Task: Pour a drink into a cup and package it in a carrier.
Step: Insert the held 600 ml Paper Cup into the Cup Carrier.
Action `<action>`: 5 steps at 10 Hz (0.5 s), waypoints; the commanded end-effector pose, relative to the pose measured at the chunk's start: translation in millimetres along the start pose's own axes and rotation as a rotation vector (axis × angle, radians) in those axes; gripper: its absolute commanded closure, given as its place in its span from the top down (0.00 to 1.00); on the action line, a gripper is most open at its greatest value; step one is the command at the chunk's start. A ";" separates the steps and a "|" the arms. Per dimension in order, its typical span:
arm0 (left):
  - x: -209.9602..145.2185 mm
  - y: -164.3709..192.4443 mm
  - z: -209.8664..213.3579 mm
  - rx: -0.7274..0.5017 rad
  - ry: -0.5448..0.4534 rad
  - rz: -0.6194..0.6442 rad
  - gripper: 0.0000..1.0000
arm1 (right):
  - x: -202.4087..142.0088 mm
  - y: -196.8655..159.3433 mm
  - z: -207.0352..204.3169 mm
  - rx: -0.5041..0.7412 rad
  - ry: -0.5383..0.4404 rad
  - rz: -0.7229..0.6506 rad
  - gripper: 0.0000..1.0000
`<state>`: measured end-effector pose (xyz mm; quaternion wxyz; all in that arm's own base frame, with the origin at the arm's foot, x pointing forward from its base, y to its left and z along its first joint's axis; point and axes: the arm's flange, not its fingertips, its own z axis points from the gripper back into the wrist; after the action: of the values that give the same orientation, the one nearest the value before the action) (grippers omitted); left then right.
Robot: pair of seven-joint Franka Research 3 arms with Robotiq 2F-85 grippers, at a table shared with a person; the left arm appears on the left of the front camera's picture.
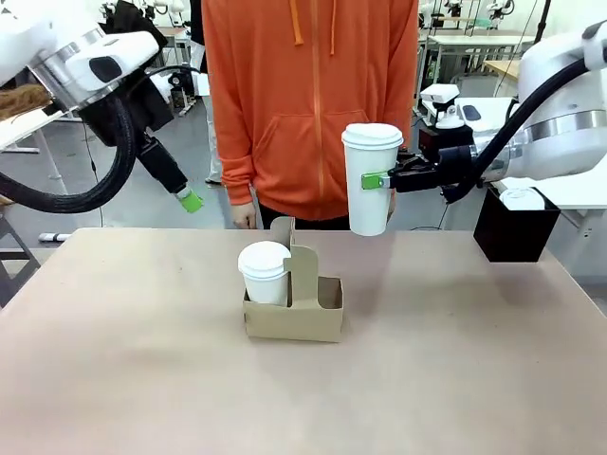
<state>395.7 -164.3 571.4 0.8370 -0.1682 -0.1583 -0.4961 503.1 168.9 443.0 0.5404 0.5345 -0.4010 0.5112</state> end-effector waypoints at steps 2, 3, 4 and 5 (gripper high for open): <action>22.9 -10.4 1.9 0.020 0.031 0.064 1.00 | 5.9 -1.9 0.1 -0.023 -0.039 -0.007 0.80; 22.9 -10.4 1.9 0.020 0.031 0.064 1.00 | 0.1 -0.5 0.8 -0.004 -0.005 -0.002 0.80; 15.2 -9.8 -1.2 0.009 0.010 0.034 1.00 | -10.6 -1.2 -2.7 0.017 -0.051 0.043 0.80; 9.8 -3.6 -4.5 0.012 -0.028 0.002 1.00 | -28.2 -4.8 -21.6 0.043 -0.076 0.063 0.80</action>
<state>395.6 -186.5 579.2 0.8477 -0.1642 -0.1554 -0.4799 502.5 172.8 429.0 0.5271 0.5385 -0.4084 0.5152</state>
